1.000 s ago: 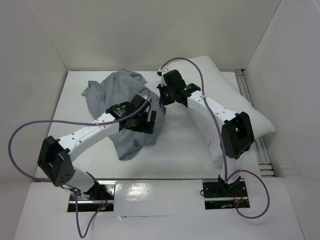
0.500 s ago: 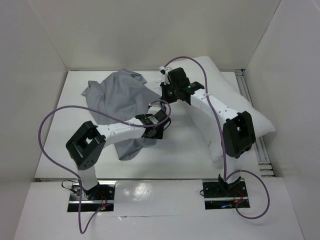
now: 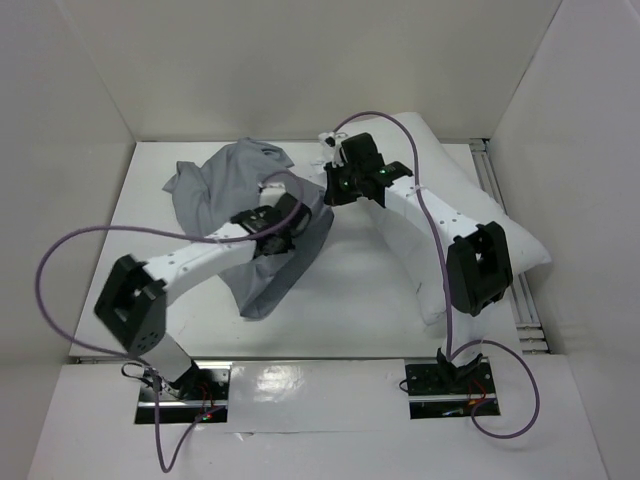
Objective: Put the pillow into the pillowcase
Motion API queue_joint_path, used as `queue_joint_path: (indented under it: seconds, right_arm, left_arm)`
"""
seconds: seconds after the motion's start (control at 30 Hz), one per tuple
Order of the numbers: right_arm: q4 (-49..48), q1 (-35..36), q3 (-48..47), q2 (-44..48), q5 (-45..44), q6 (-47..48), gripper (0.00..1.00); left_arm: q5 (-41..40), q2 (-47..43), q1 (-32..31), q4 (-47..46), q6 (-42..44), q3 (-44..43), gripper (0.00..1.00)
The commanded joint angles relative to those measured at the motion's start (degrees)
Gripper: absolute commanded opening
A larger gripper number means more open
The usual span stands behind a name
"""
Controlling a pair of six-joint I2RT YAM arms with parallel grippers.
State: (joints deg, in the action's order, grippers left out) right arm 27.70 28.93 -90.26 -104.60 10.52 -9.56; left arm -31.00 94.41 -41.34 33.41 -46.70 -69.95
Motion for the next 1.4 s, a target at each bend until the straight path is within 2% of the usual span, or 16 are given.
queue_joint_path:
  seconds: [0.0, 0.1, 0.37, 0.43, 0.47, 0.57, 0.77, 0.83, 0.87, 0.9, 1.0, 1.17, 1.37]
  right_arm:
    - [-1.07, -0.36, 0.17, 2.29, 0.99, -0.37, 0.0]
    - [-1.69, -0.36, 1.31, 2.29, 0.99, -0.98, 0.0]
    - [-1.69, -0.36, 2.46, 3.96, 4.67, -0.98, 0.0]
    - [-0.11, -0.36, 2.46, 3.96, 5.47, -0.98, 0.43]
    - [0.5, -0.36, 2.46, 5.27, 3.91, -0.98, 0.69]
    - [-0.27, -0.36, 4.74, 8.08, -0.48, -2.48, 0.75]
    - [3.4, 0.16, 2.2, 9.15, -9.1, -3.36, 0.73]
    - [6.64, 0.69, -1.13, 8.62, -18.4, -3.36, 0.74]
    - [7.71, 1.21, -2.19, 7.84, -22.18, -4.49, 0.8]
    - [8.67, 1.22, -3.16, 6.78, -30.39, -4.5, 0.84]
    - [13.58, 0.08, -7.11, 2.41, -41.95, -5.29, 0.93]
    - [16.24, -4.13, -13.01, -5.43, -45.86, -6.43, 0.96]
    - [16.25, -8.0, -14.42, -12.56, -42.0, -6.96, 0.98]
  left_arm:
    - [1.46, -10.29, 3.89, 3.06, 0.55, -1.23, 0.0]
    - [4.62, -13.98, 10.03, 5.52, 2.31, -3.87, 0.0]
    - [9.99, -14.52, 19.79, 8.34, 5.47, -10.2, 0.0]
    - [12.0, -15.04, 21.3, 9.04, 6.09, -10.73, 0.0]
    - [12.63, -15.05, 21.91, 9.04, 6.09, -10.21, 0.0]
    - [13.78, -16.19, 22.62, 9.04, 6.09, -8.54, 0.0]
    - [15.44, -16.89, 23.67, 8.43, 6.7, -6.51, 0.0]
    - [15.45, -16.89, 23.68, 8.43, 6.71, -5.98, 0.0]
    - [15.45, -17.41, 23.68, 8.43, 6.71, -5.98, 0.0]
    - [15.45, -17.42, 24.2, 8.43, 6.71, -5.46, 0.0]
    - [15.45, -17.95, 24.73, 8.43, 7.23, -4.93, 0.0]
    - [15.45, -19.61, 25.87, 8.43, 7.76, -2.83, 0.0]
    - [14.22, -23.21, 29.56, 10.45, 3.9, 3.31, 0.0]
